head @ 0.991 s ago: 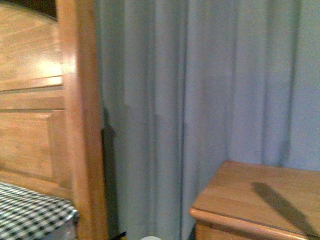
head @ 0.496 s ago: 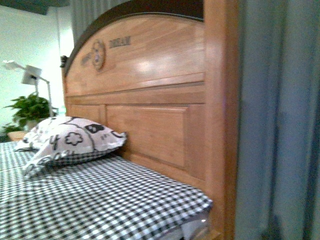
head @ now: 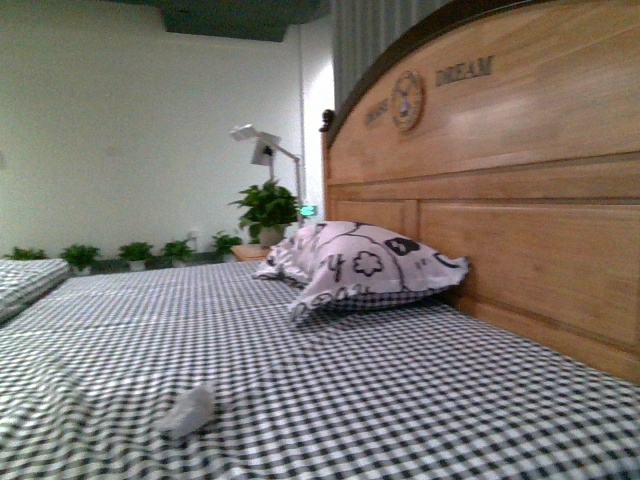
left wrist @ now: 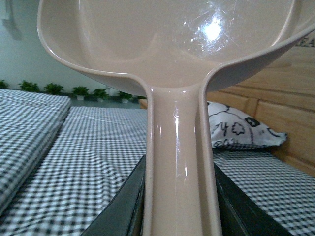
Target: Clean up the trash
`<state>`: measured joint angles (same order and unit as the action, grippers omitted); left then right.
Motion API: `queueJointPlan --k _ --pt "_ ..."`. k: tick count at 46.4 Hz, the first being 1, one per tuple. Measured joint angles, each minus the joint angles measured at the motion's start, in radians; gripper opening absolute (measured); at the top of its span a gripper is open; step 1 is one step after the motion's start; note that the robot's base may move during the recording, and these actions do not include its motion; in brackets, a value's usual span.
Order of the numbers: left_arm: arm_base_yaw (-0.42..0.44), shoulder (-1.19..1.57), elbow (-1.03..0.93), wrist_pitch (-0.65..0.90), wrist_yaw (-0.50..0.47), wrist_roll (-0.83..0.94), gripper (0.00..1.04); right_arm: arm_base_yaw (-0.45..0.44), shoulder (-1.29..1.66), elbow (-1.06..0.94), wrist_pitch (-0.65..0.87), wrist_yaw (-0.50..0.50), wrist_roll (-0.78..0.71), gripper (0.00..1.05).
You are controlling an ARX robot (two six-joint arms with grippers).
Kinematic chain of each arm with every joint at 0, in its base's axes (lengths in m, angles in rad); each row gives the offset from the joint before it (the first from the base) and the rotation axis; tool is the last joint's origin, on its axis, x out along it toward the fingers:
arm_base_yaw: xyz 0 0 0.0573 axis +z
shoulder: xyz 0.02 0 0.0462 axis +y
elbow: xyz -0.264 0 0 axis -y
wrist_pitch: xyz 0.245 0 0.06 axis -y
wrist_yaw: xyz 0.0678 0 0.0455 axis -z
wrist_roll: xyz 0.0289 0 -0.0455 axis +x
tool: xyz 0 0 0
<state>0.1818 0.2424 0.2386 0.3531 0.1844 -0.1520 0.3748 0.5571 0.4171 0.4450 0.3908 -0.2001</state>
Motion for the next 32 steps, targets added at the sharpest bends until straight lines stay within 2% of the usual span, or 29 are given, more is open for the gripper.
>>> queueJointPlan --k 7,14,17,18,21,25,32 --pt "0.003 -0.002 0.000 0.000 -0.020 -0.003 0.28 0.006 0.007 0.000 0.000 -0.018 -0.003 0.19" --pt "0.002 0.000 0.000 -0.002 0.003 -0.001 0.28 0.001 0.005 0.000 0.000 0.005 -0.003 0.19" --pt "-0.007 0.022 0.063 -0.182 -0.013 0.034 0.28 0.001 0.005 0.000 0.000 0.006 -0.003 0.19" --pt "-0.002 0.049 0.118 -0.320 -0.011 0.056 0.28 0.001 0.004 0.000 0.000 0.006 -0.003 0.19" --pt "0.032 0.119 0.210 -0.573 0.038 0.134 0.28 0.001 -0.003 0.000 0.000 0.004 -0.003 0.19" --pt "0.064 0.214 0.232 -0.660 0.104 0.212 0.28 0.001 -0.003 0.000 0.000 0.002 -0.003 0.19" --pt "0.104 0.434 0.290 -0.628 0.193 0.391 0.28 0.001 -0.002 0.000 0.000 0.003 -0.003 0.19"
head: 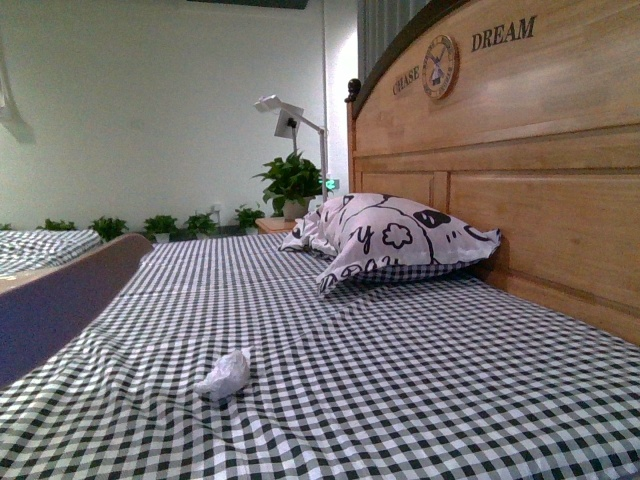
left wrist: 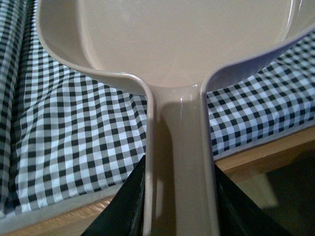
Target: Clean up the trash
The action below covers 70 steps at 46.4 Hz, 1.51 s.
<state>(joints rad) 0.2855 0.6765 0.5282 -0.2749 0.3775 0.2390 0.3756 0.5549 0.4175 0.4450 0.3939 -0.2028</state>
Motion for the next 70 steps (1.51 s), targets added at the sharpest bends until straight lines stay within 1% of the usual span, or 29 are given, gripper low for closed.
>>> queueJointPlan --k 4,11,24,32,52,70 --pt "0.005 0.103 0.045 0.011 0.021 0.086 0.28 0.000 0.000 0.000 0.000 0.000 0.000 0.19" --pt "-0.002 0.266 0.107 0.020 0.024 0.219 0.28 0.000 0.000 0.000 0.000 -0.001 0.000 0.19" --pt "-0.039 0.463 0.159 0.015 0.031 0.378 0.28 0.000 0.000 0.000 0.000 -0.001 0.000 0.19" --pt "-0.050 0.596 0.202 0.064 0.030 0.461 0.28 0.000 0.000 0.000 0.000 -0.001 0.000 0.19" --pt "-0.057 0.764 0.258 0.158 0.031 0.528 0.28 0.000 0.000 0.000 0.000 -0.001 0.000 0.19" --pt "-0.064 0.805 0.261 0.168 0.030 0.536 0.28 0.000 0.000 0.000 0.000 -0.001 0.000 0.19"
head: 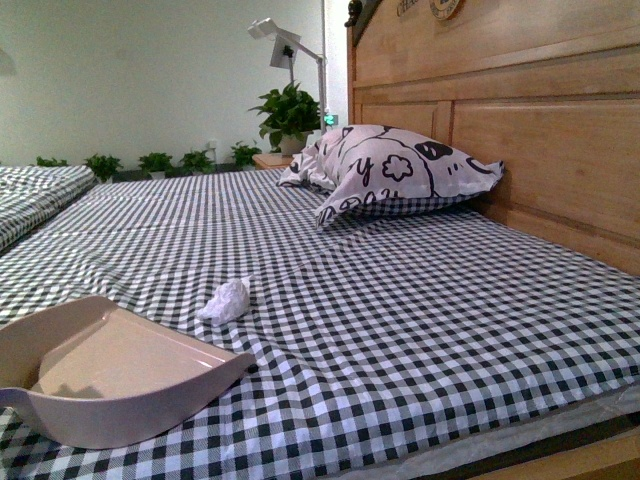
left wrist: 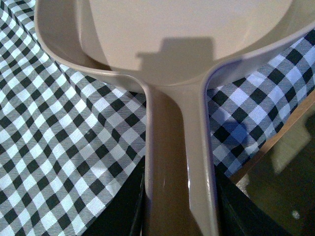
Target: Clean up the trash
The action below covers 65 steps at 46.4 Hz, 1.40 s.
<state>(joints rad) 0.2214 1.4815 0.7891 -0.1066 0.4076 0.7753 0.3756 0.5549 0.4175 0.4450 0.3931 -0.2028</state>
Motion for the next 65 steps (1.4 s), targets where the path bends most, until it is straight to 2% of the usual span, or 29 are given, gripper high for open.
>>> queueJointPlan --k 5,7,8,10,12,14,22,32,40,47,57,65 --pt "0.000 0.000 0.000 0.000 0.000 0.000 0.28 0.000 0.000 0.000 0.000 0.000 0.000 0.19" --pt "0.000 0.000 0.000 0.000 0.000 0.001 0.28 0.006 0.014 0.022 -0.071 0.014 0.012 0.19" --pt "0.000 0.000 0.000 0.000 0.000 0.001 0.28 0.014 0.039 0.075 -0.216 0.038 0.034 0.19" --pt "0.000 0.000 0.000 0.000 -0.002 0.001 0.28 0.021 0.105 0.184 -0.436 0.013 0.036 0.19" --pt "-0.002 0.000 0.000 0.000 -0.002 0.002 0.28 0.027 0.172 0.255 -0.563 -0.019 0.032 0.19" --pt "-0.003 0.001 0.000 0.000 -0.002 0.002 0.28 0.028 0.230 0.294 -0.622 -0.051 0.029 0.19" --pt "-0.003 0.002 0.000 0.000 -0.001 0.002 0.28 0.034 0.523 0.432 -0.573 -0.154 -0.014 0.19" --pt "-0.003 0.003 0.000 0.000 0.000 0.003 0.28 0.055 0.914 0.691 -0.498 -0.192 -0.080 0.19" --pt "-0.003 0.004 0.000 0.000 0.000 0.003 0.28 0.085 1.299 1.064 -0.632 -0.184 -0.082 0.19" --pt "-0.003 0.004 0.000 0.000 0.000 0.005 0.28 0.095 1.489 1.283 -0.752 -0.172 -0.035 0.19" --pt "-0.003 0.004 0.000 0.000 0.000 0.005 0.28 0.118 1.691 1.540 -0.873 -0.159 0.048 0.19" --pt "-0.003 0.004 0.000 0.000 0.000 0.006 0.28 0.146 1.758 1.619 -0.915 -0.154 0.059 0.19"
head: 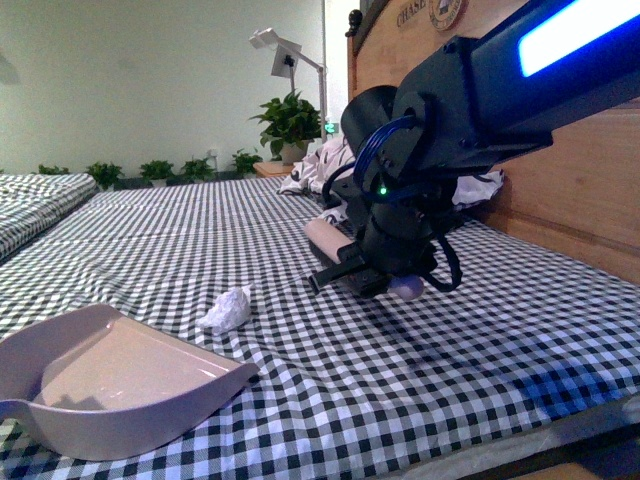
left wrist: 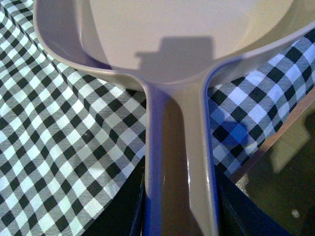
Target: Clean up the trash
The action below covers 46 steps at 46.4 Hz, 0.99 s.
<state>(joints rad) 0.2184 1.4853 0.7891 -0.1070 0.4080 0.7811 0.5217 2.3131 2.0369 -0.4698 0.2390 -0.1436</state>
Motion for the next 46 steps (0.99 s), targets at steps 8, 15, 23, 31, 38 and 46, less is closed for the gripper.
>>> queueJointPlan --k 8,15,23,31,38,46 --pt "0.000 0.000 0.000 0.000 0.000 0.000 0.28 0.020 0.042 0.026 -0.026 0.004 0.002 0.19" --pt "0.000 0.000 0.000 0.000 0.000 0.000 0.28 0.036 0.071 0.034 -0.037 0.011 0.001 0.19" --pt "0.000 0.000 0.000 0.000 0.000 0.000 0.28 0.060 0.090 0.042 -0.064 0.025 -0.002 0.19" --pt "0.000 0.000 0.000 0.000 0.000 0.000 0.28 0.085 0.084 0.040 -0.158 -0.162 -0.005 0.19" --pt "0.000 0.000 0.000 0.000 0.000 0.000 0.28 0.113 0.018 -0.009 -0.230 -0.430 -0.052 0.19" --pt "0.000 0.000 0.000 0.000 0.000 0.000 0.28 0.107 -0.107 -0.069 -0.282 -0.634 -0.128 0.19"
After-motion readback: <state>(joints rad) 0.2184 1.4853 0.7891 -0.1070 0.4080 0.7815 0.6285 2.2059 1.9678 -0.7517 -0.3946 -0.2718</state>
